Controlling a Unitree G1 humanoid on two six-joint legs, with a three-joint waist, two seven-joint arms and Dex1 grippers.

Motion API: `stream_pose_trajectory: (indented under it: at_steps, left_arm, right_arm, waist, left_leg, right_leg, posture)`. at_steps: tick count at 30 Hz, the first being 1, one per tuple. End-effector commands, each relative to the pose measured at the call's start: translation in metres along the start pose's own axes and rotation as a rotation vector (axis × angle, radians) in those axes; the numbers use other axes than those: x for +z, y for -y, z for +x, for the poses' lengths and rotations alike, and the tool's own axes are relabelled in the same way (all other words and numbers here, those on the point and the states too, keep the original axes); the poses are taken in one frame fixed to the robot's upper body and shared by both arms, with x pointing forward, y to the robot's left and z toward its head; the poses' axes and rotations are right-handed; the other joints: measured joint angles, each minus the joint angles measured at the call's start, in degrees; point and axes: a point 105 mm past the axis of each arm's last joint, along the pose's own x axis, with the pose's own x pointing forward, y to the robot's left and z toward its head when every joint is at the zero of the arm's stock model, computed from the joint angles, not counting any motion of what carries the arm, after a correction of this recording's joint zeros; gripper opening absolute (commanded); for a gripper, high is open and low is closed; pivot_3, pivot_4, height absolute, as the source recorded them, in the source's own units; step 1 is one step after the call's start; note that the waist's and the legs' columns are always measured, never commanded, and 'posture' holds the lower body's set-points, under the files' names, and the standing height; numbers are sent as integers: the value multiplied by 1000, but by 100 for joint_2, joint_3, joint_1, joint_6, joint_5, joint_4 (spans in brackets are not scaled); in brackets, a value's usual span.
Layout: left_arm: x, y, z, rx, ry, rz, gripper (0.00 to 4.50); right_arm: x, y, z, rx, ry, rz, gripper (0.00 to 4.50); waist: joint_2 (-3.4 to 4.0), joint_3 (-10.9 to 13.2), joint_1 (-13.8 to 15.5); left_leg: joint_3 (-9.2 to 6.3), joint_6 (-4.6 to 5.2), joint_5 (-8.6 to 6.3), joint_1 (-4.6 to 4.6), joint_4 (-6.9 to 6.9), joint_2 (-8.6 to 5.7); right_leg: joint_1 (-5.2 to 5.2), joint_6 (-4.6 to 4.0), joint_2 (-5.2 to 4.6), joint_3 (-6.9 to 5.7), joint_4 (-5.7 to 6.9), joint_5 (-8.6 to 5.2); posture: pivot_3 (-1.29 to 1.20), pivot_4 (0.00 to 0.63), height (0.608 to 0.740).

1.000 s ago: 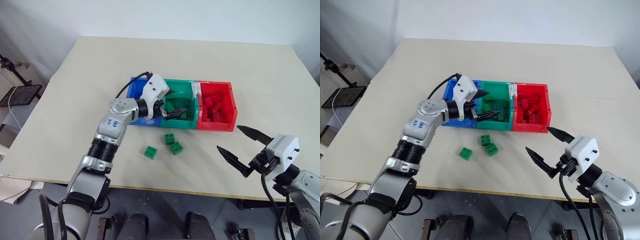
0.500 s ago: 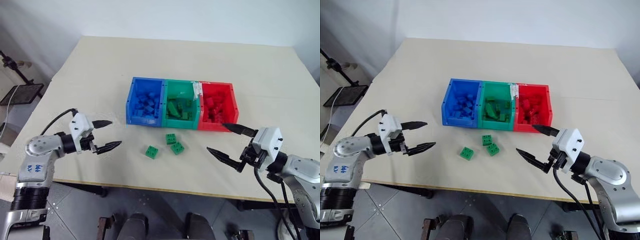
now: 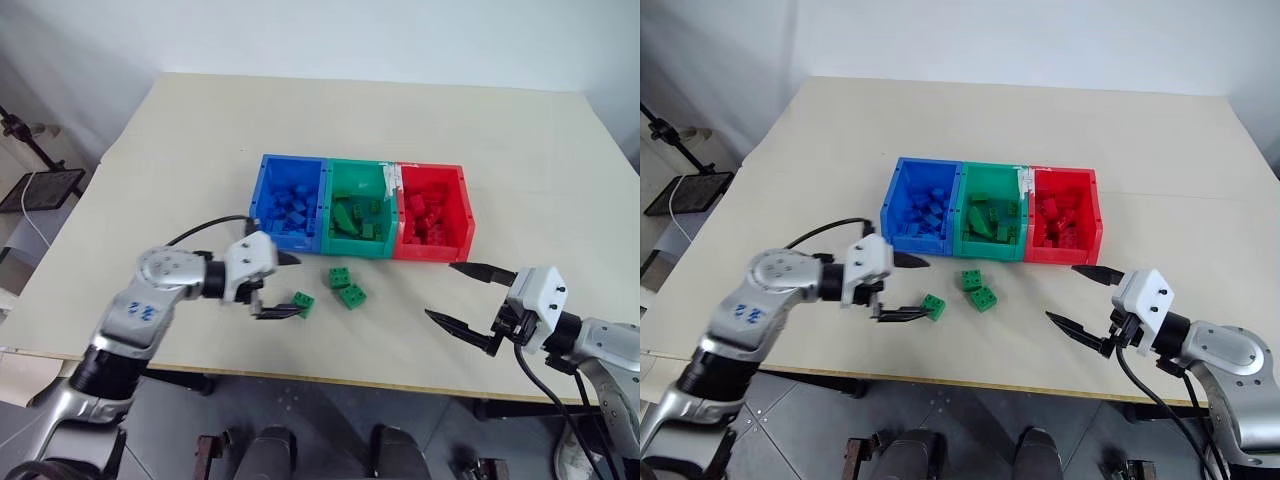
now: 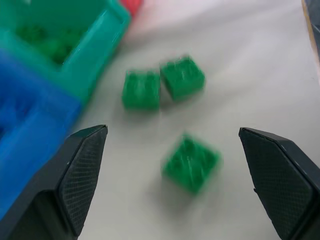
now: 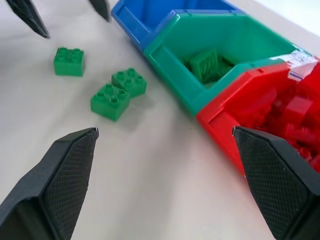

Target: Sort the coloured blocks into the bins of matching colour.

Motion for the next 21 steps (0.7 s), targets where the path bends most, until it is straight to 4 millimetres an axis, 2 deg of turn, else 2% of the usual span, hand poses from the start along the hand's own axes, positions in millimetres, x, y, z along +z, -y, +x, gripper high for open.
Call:
stream_pose_trajectory:
  at_steps: [1,4,7,12,15,21]
  left_arm:
    - [14,15,33,-116,5,69,4484]
    - [16,12,56,-129,-9,158,4484]
    - [14,2,68,-117,-36,176,4484]
    - [10,-7,76,-114,-85,192,4484]
    - [10,-5,77,-144,-88,190,4484]
    - [9,-1,78,-183,-97,184,2647]
  right_arm:
    - [12,3,-7,-59,23,-32,4500]
    - [10,0,-11,-86,16,-26,4500]
    - [6,-4,-17,-109,8,-14,4500]
    - [-1,-9,-29,-136,-10,0,4500]
    - [-5,-11,-35,-148,-16,1,4500]
    - [-10,-14,-39,-153,-18,0,4500]
  waist:
    - [0,0,4]
    - [-1,0,15]
    - [-1,1,1]
    - [-1,1,14]
    - [-1,0,11]
    - [0,0,9]
  left_leg:
    - [0,0,0,-1,1,0]
    - [1,0,0,-3,2,-1]
    - [5,0,0,-3,0,1]
    - [7,2,-1,-5,1,0]
    - [7,2,-1,-4,1,0]
    - [7,2,-1,-3,1,1]
  right_leg:
    - [0,0,0,0,0,0]
    - [0,0,0,0,-3,0]
    - [0,0,2,0,-9,0]
    - [-1,0,2,2,-10,0]
    - [-1,0,2,2,-9,0]
    - [-1,0,2,2,-9,0]
  posture:
    - [0,150,740]
    - [0,150,740]
    - [0,150,740]
    - [0,150,740]
    - [0,150,740]
    - [0,150,740]
